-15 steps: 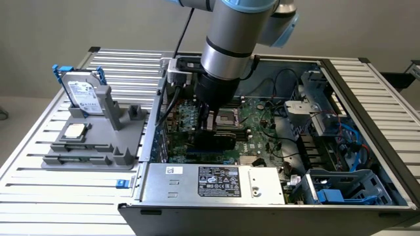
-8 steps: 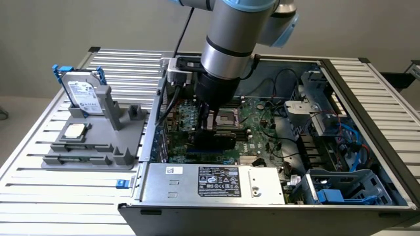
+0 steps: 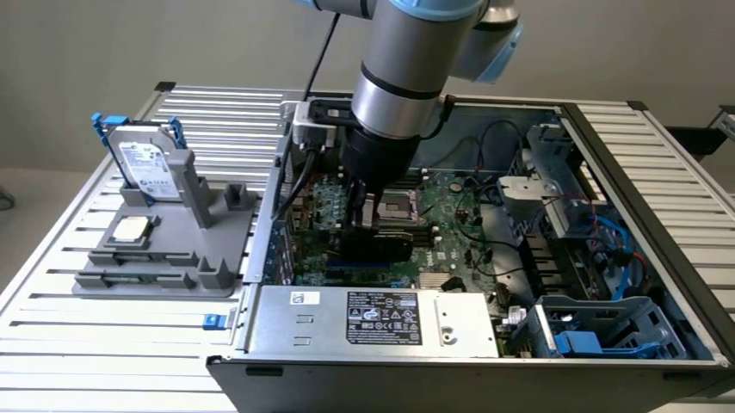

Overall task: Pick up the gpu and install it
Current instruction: 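Insert the gpu into the slot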

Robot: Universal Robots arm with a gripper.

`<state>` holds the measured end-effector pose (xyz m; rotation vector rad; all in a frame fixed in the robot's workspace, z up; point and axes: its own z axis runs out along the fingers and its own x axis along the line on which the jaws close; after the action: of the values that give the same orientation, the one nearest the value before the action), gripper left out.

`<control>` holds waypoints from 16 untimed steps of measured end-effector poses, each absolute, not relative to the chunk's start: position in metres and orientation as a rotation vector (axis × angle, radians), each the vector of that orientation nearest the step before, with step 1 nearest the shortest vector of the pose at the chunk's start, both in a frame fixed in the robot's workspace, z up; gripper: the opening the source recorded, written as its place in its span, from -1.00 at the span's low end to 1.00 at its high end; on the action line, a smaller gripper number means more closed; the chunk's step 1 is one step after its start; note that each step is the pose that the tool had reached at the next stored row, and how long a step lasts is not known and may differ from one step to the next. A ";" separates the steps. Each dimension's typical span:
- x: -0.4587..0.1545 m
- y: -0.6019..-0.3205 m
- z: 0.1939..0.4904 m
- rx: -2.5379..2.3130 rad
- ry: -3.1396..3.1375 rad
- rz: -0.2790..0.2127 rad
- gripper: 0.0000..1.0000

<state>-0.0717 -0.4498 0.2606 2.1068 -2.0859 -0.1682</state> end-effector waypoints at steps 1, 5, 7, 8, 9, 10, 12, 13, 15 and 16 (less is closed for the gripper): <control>-0.072 -0.450 0.260 2.107 -2.086 -0.168 -0.48; -0.072 -0.450 0.259 2.107 -2.086 -0.168 -0.48; -0.072 -0.450 0.259 2.107 -2.086 -0.168 -0.48; -0.072 -0.450 0.258 2.107 -2.086 -0.168 -0.48; -0.071 -0.450 0.258 2.107 -2.086 -0.168 -0.48; -0.071 -0.450 0.258 2.107 -2.086 -0.168 -0.48; -0.071 -0.450 0.257 2.107 -2.086 -0.168 -0.48; -0.071 -0.450 0.257 2.107 -2.086 -0.168 -0.48; -0.070 -0.450 0.257 2.107 -2.086 -0.168 -0.48; -0.070 -0.450 0.257 2.107 -2.086 -0.168 -0.48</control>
<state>-0.0704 -0.4498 0.2568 2.1066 -2.0859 -0.1681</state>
